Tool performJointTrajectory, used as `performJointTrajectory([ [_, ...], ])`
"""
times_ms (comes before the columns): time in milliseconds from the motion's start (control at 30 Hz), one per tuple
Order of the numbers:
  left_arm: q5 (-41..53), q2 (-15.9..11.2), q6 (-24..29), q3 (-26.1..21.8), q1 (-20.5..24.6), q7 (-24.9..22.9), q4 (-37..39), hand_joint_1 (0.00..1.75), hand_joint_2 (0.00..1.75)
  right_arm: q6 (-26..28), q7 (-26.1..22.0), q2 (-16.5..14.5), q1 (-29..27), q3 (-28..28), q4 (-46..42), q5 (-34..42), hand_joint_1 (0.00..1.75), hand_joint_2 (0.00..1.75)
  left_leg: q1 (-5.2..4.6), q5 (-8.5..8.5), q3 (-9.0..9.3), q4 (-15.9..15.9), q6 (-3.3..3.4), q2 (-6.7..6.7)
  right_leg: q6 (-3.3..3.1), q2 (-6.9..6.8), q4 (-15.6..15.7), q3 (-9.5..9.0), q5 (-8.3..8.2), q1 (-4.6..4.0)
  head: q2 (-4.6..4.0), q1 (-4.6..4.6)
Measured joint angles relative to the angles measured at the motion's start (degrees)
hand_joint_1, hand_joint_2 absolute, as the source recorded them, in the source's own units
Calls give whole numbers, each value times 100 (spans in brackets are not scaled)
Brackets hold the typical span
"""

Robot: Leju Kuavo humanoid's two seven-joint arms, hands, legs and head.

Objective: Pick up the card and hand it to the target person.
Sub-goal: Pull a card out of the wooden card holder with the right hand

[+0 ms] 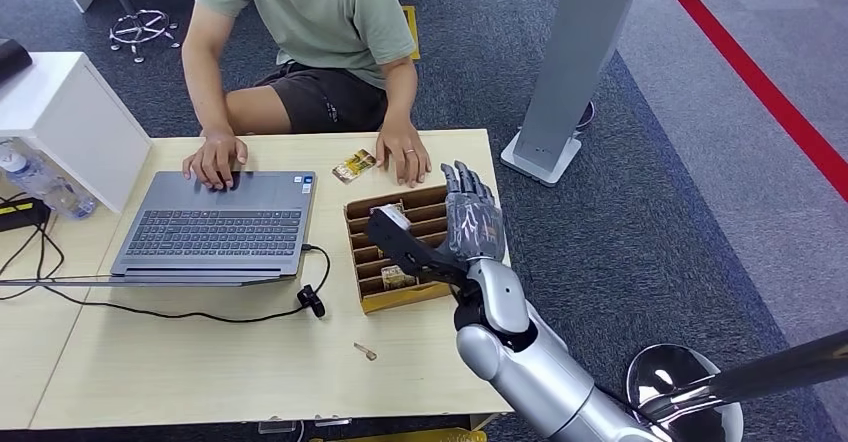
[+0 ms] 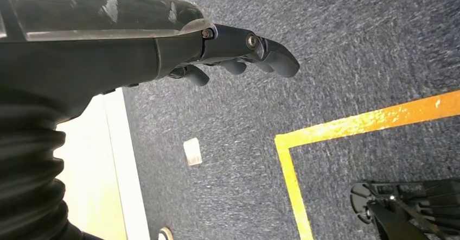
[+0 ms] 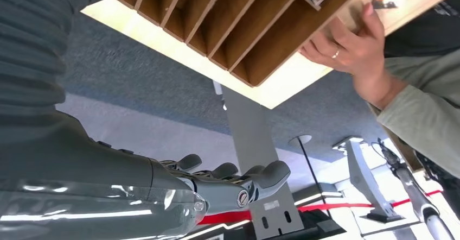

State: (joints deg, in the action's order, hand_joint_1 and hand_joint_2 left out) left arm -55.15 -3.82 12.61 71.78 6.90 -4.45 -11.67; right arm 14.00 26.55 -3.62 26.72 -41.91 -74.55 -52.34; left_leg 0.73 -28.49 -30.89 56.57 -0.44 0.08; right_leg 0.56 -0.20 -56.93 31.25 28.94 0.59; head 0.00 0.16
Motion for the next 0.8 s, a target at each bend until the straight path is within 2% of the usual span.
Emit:
performJointTrajectory([
  [67, 1, 0, 5, 1, 2, -22, 0, 0, 175, -119, 91, -72, 33, -71, 68, -68, 9, 175, 0, 0, 0, 0, 0, 0, 0, 0, 0, 0, 0, 0, 0, -1],
  [167, -3, 1, 18, 2, 3, -21, 0, 0, 175, -321, 189, -180, 73, -179, 206, -109, 47, 175, 0, 0, 1, 0, 0, 0, 0, 0, 0, 0, 0, 0, 0, -2],
  [233, -8, 2, 27, 2, 5, -9, 0, 0, 175, -448, 227, -260, 85, -257, 328, -102, 59, 175, 0, 0, 1, 0, 0, 0, 0, 0, 0, 0, 0, 0, 0, -2],
  [467, -20, 2, 28, 2, 4, 24, 0, 0, 175, -594, 248, -411, 63, -482, 574, -71, 67, 175, 0, 0, 0, 0, 0, 0, 0, 0, 0, 1, 0, 0, 0, 0],
  [633, -21, 2, 24, 2, 3, 60, 0, 0, 175, -653, 263, -426, 47, -576, 622, -35, 79, 175, 0, 0, 1, 0, 0, 0, 0, 0, 1, 1, 0, 0, 0, 2],
  [800, -26, 2, 24, 2, 3, 61, 0, 0, 175, -671, 264, -434, 37, -619, 625, -27, 82, 175, 0, 0, 1, 0, 0, 0, 0, 0, 0, 1, 0, 0, 0, -1],
])
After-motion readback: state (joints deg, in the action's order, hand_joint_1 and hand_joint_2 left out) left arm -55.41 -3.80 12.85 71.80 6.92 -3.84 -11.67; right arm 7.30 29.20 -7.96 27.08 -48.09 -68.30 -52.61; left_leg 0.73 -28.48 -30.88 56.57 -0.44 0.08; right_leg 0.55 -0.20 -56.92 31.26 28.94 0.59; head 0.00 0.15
